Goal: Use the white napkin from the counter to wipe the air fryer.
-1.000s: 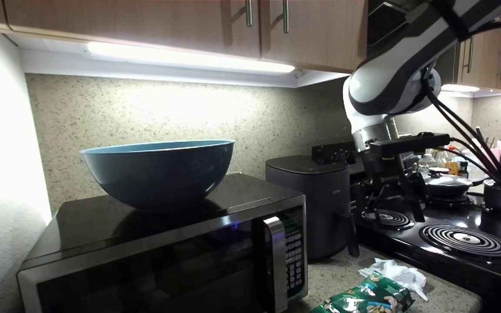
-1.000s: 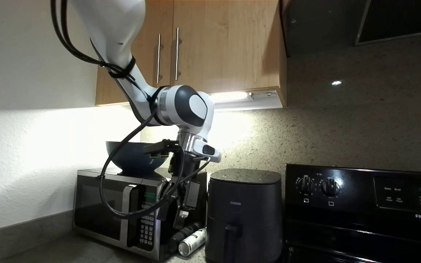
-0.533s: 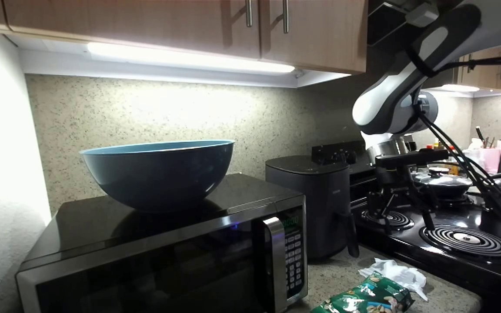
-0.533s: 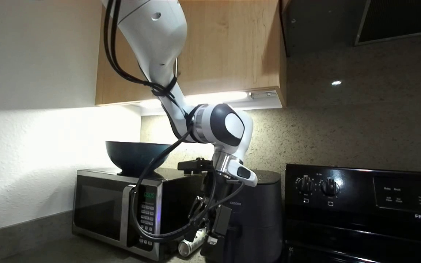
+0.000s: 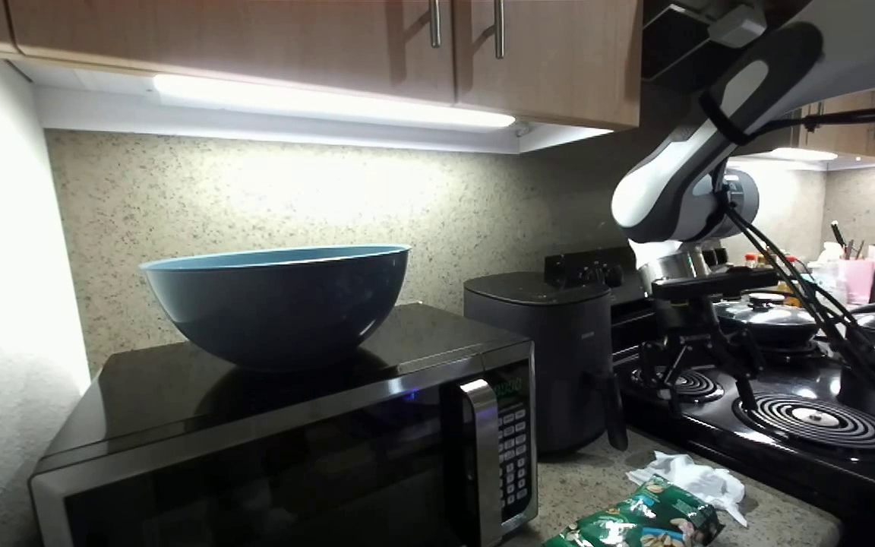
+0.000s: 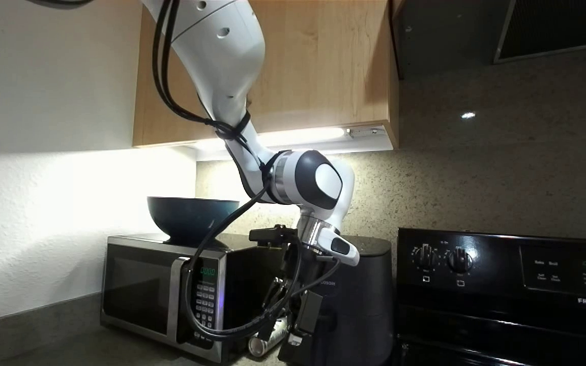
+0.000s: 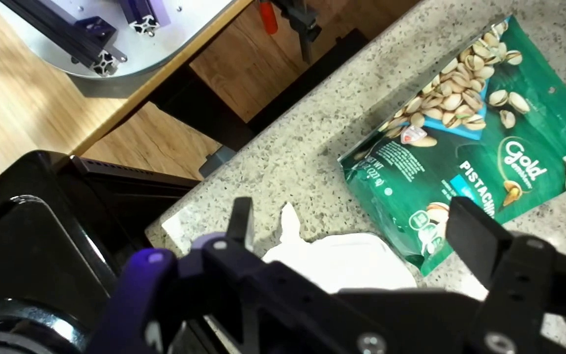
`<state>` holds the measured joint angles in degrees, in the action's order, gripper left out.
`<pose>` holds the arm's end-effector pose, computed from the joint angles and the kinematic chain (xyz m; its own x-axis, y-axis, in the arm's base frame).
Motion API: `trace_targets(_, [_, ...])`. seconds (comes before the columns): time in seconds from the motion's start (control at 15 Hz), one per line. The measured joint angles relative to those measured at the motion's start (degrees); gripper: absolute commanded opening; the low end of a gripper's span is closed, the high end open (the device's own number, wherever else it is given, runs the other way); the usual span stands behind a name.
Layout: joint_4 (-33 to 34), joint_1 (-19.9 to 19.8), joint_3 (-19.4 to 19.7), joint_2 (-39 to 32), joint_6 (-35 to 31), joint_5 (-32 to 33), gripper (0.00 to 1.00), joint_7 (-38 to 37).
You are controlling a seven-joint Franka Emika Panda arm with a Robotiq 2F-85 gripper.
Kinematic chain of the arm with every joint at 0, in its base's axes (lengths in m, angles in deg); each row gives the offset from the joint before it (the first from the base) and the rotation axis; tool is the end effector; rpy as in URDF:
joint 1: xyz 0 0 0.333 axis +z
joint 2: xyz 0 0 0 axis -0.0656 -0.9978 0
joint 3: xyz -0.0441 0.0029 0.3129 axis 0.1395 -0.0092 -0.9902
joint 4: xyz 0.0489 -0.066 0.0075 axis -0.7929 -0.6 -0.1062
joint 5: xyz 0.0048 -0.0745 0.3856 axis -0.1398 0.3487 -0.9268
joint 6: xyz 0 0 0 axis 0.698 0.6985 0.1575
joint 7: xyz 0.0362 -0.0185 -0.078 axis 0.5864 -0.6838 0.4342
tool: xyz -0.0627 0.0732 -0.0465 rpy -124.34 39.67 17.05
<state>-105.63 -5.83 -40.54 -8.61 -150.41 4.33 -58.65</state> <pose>0.4344 -0.1392 0.3138 0.6274 -0.6546 -0.4217 -0.6721 -0.7287 0.1313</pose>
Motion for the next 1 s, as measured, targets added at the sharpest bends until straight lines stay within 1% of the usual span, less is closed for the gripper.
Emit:
trace_targets(0.33, [2.48, -0.50, 2.54, -8.84, -3.06, -2.82, 1.00, -1.37])
trace_targets(0.6, [6.21, -1.22, 4.23, -16.09, -2.89, -4.69, 1.00, -1.47])
trace_targets(0.73, [7.41, -1.22, 4.37, -18.05, -2.89, -4.69, 1.00, -1.59])
trace_targets(0.93, [7.77, -1.18, 4.36, -18.58, -3.09, -4.68, 1.00, -1.66])
trace_targets(1.0, [7.77, -1.14, 4.36, -18.70, -3.95, -4.68, 0.94, -1.66])
